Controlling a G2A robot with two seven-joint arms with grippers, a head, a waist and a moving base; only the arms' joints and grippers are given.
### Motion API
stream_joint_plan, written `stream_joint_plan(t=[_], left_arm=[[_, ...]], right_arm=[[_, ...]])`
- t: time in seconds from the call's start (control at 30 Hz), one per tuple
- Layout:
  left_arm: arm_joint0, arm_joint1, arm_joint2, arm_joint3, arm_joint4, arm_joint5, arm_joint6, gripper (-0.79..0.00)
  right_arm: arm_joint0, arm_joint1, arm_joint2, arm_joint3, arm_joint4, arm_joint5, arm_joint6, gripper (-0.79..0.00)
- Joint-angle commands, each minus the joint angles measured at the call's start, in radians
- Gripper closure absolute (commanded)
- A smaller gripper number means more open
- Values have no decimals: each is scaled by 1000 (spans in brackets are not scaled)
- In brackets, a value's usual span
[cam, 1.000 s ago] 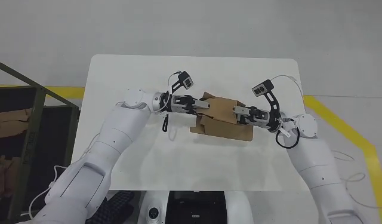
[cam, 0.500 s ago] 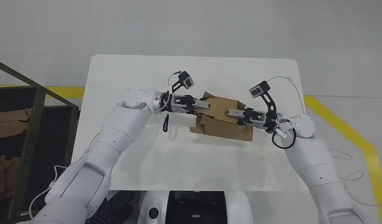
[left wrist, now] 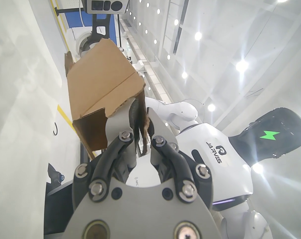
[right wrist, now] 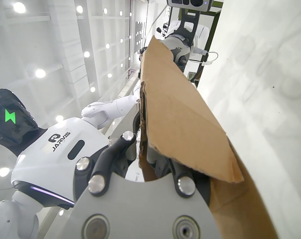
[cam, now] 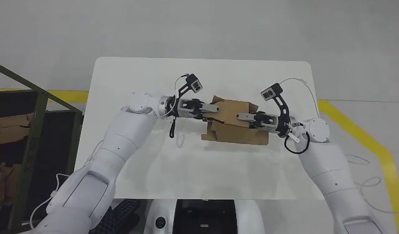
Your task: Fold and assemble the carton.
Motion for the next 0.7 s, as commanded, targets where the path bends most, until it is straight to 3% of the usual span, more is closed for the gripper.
stream_joint_plan(t=[0.0,0.67], left_arm=[[5,2,-11,2,-14,1,-1,-785],[8,-4,-33,37,-59,19,-19,-785]], right_arm=[[2,2,3,0,-2,1,1,0],[-7,13,-7,6,-25,-61,-61,0]])
